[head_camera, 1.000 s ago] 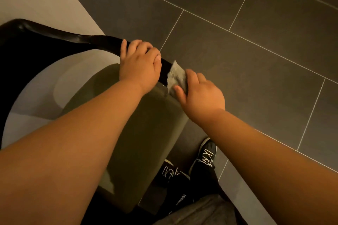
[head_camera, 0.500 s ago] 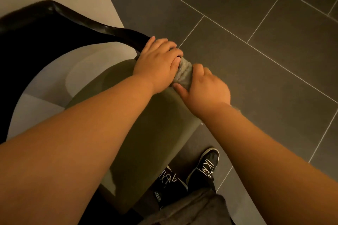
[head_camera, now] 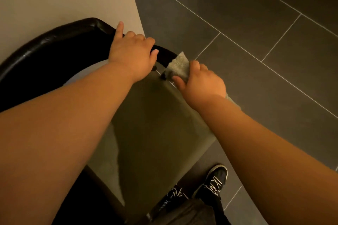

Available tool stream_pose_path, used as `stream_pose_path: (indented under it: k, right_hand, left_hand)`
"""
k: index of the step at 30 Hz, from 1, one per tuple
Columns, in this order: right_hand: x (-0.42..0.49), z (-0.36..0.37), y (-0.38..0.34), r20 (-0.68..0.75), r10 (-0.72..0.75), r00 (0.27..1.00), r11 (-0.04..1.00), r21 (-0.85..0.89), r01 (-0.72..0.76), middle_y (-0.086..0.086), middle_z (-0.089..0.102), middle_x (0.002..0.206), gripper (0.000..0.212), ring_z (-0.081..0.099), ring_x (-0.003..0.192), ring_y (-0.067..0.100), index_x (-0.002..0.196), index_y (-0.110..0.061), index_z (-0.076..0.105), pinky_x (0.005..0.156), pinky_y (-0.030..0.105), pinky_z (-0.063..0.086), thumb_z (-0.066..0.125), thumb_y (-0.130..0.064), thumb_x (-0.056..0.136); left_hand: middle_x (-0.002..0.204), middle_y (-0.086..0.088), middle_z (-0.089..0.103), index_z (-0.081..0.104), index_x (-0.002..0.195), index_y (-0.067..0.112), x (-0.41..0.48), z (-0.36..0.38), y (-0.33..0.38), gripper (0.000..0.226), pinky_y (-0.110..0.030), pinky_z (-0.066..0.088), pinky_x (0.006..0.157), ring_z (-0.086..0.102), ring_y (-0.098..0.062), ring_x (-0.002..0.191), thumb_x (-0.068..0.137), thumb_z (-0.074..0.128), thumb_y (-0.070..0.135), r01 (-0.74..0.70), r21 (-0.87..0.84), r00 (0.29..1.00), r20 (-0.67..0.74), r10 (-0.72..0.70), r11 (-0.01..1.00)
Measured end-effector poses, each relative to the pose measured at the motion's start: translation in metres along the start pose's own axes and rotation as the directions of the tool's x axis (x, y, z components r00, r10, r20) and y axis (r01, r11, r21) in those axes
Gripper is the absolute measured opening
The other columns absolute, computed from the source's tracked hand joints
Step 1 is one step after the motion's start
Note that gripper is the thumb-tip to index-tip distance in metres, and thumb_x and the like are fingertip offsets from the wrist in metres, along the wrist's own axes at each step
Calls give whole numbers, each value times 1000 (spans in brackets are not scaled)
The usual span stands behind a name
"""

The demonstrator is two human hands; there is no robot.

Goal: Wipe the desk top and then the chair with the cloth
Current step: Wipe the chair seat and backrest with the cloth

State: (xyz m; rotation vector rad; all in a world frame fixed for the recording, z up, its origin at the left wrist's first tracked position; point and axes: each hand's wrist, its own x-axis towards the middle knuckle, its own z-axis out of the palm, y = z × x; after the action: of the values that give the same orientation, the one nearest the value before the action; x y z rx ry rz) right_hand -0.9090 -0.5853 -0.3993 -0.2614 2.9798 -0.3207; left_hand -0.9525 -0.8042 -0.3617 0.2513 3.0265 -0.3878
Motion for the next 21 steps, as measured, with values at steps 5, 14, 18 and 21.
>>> stream_pose_path:
  k: [5, 14, 18, 21]
  right_hand:
    - [-29, -2, 13, -58, 16, 998, 996, -86, -21, 9, 59, 118, 66, 62, 100, 34, 136, -17, 44, 75, 42, 50, 39, -69, 96]
    - [79, 10, -80, 64, -107, 992, 994, -28, 109, 11, 61, 116, 52, 61, 103, 35, 119, -17, 48, 72, 41, 42, 38, -65, 100]
    - [70, 8, -67, 5, -118, 993, 992, -46, 118, 8, 60, 114, 48, 61, 99, 32, 122, -19, 49, 72, 41, 45, 40, -61, 101]
    - [61, 8, -61, -28, -73, 997, 995, -68, 71, 10, 60, 112, 51, 61, 97, 34, 118, -17, 48, 69, 40, 44, 35, -63, 102]
  left_hand:
    - [93, -15, 67, 67, 112, 11, -5, -37, -73, 47, -52, 38, 103, 58, -38, 93, 105, 35, 44, 107, 84, 978, -190, -89, 991]
    - [75, -4, 48, 57, 98, 11, -23, -8, -119, 43, -38, 33, 60, 46, -28, 66, 111, 32, 44, 137, -247, 967, -176, -184, 959]
    - [82, -8, 54, 59, 102, 10, -20, -3, -113, 42, -38, 32, 60, 47, -29, 67, 111, 33, 42, 161, -222, 952, -224, -211, 962]
    - [83, -7, 51, 58, 104, 11, -18, -6, -114, 41, -37, 31, 60, 47, -28, 68, 111, 32, 43, 174, -197, 959, -190, -212, 965]
